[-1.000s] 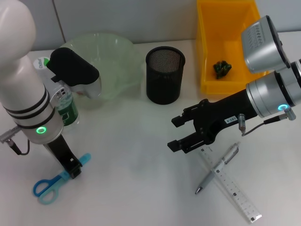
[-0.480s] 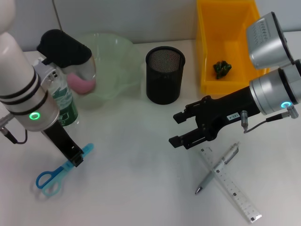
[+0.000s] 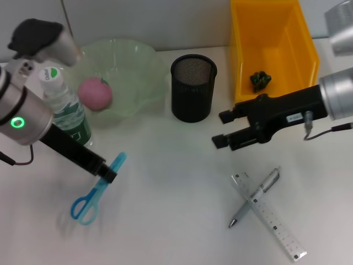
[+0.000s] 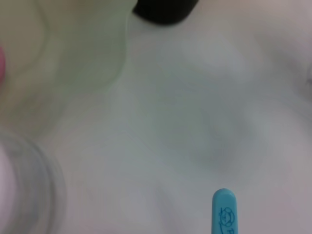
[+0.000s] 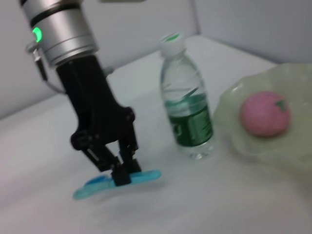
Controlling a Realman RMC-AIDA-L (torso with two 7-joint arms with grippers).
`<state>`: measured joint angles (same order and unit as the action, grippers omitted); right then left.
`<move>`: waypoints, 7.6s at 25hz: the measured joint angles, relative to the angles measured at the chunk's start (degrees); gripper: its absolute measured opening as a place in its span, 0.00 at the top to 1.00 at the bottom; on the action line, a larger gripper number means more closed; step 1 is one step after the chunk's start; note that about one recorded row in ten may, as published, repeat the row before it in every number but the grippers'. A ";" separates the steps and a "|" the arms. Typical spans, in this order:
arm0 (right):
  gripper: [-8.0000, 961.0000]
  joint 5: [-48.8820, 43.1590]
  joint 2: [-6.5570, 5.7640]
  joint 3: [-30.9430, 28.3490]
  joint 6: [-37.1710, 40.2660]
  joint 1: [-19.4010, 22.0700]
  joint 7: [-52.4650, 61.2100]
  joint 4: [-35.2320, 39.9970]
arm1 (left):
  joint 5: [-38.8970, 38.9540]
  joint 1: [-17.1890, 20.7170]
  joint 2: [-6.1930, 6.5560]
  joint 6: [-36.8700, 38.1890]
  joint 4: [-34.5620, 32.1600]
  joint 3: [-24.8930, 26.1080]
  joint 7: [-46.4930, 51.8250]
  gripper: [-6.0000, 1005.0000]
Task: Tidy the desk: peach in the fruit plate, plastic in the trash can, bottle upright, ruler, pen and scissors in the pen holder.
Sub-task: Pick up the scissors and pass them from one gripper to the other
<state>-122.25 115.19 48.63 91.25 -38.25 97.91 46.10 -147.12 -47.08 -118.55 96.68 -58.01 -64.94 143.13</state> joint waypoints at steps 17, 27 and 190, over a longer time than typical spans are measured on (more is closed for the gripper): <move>0.20 9.97 -0.02 -12.81 -2.97 2.48 -2.80 -0.07 | 43.66 13.89 0.09 -1.89 14.21 15.96 -20.70 0.78; 0.20 25.87 0.15 -12.87 -6.97 4.24 -17.57 -7.08 | 64.54 13.21 -0.30 -2.23 30.38 16.29 -35.55 0.77; 0.91 45.54 4.69 -13.39 -2.58 -9.19 -86.14 -44.36 | 82.65 -0.35 -0.62 -3.19 68.56 33.36 -63.49 0.69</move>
<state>-76.71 119.88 35.23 88.67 -47.44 11.77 1.74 -64.47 -47.43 -119.18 93.49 10.55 -31.58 79.64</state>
